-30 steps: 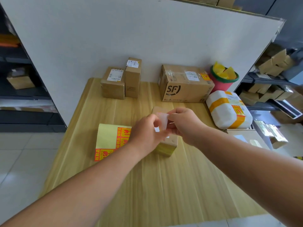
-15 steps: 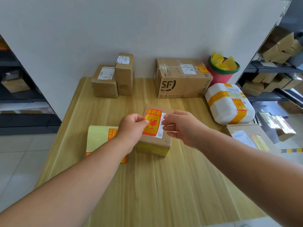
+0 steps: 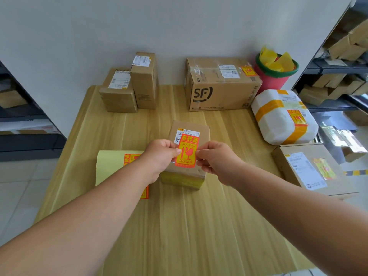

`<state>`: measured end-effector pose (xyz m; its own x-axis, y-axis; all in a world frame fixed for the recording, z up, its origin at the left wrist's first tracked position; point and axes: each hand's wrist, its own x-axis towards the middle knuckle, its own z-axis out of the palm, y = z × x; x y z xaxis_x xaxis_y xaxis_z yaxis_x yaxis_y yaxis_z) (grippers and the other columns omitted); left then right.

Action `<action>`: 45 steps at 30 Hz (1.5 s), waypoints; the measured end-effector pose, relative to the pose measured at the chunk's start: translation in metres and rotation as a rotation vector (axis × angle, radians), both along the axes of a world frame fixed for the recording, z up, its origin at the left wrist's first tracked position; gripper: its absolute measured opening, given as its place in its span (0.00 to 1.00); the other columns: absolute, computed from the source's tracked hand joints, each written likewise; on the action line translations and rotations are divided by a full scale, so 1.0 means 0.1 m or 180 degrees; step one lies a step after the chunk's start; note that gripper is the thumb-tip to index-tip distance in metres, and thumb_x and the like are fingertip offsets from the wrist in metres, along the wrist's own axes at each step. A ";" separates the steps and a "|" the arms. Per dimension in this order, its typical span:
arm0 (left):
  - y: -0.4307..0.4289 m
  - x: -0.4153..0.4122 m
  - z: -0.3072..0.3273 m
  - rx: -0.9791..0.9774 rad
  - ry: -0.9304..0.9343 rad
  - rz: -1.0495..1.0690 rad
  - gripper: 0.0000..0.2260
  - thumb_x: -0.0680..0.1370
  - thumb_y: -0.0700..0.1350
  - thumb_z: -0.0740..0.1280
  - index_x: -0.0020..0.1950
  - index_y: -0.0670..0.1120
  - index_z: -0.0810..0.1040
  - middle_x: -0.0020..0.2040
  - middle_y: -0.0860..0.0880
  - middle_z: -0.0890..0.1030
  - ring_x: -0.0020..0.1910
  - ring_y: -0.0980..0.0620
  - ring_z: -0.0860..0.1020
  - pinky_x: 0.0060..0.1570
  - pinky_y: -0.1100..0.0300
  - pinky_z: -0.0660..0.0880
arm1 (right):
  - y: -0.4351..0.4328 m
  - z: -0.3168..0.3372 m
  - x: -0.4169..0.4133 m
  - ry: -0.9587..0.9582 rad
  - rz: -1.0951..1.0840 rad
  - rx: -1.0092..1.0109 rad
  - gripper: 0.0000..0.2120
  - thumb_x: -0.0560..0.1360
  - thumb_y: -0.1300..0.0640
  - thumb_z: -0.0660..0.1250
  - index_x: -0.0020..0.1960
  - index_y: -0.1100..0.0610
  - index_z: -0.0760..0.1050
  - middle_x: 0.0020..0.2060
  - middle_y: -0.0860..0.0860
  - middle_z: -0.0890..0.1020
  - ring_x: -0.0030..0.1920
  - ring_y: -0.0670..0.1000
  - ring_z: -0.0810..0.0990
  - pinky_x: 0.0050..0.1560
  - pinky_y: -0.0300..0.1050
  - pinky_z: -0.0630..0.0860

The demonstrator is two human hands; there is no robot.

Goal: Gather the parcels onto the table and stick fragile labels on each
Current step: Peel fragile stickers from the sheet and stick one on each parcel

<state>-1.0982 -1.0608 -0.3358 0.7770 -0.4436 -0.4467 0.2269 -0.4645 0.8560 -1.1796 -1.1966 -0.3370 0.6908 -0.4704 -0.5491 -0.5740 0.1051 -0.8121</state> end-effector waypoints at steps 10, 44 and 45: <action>-0.16 0.03 -0.32 0.0269 -0.0065 -0.0097 0.08 0.75 0.37 0.69 0.54 0.43 0.78 0.55 0.43 0.81 0.51 0.46 0.79 0.51 0.58 0.74 | 0.04 -0.25 0.00 0.0112 -0.0262 -0.0224 0.07 0.74 0.68 0.62 0.39 0.59 0.73 0.25 0.53 0.76 0.24 0.49 0.69 0.25 0.40 0.66; -0.28 0.00 -0.61 0.0937 -0.1309 -0.0834 0.15 0.75 0.41 0.70 0.62 0.47 0.76 0.52 0.49 0.77 0.53 0.47 0.77 0.53 0.55 0.75 | -0.24 -0.52 -0.11 0.0456 -0.0394 -0.0454 0.01 0.75 0.64 0.65 0.45 0.61 0.76 0.35 0.54 0.80 0.32 0.49 0.75 0.30 0.41 0.72; -0.28 -0.01 -0.60 0.0981 -0.1381 -0.0878 0.16 0.74 0.42 0.71 0.62 0.47 0.76 0.54 0.48 0.76 0.54 0.47 0.76 0.54 0.55 0.75 | -0.24 -0.52 -0.11 0.0443 -0.0374 -0.0501 0.01 0.74 0.64 0.66 0.46 0.61 0.76 0.35 0.54 0.80 0.32 0.49 0.75 0.30 0.41 0.72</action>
<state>-1.0994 -1.0884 -0.3961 0.7918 -0.5553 -0.2544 -0.2775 -0.6981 0.6600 -1.1904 -1.2207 -0.3893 0.5490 -0.6304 -0.5488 -0.6729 0.0561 -0.7376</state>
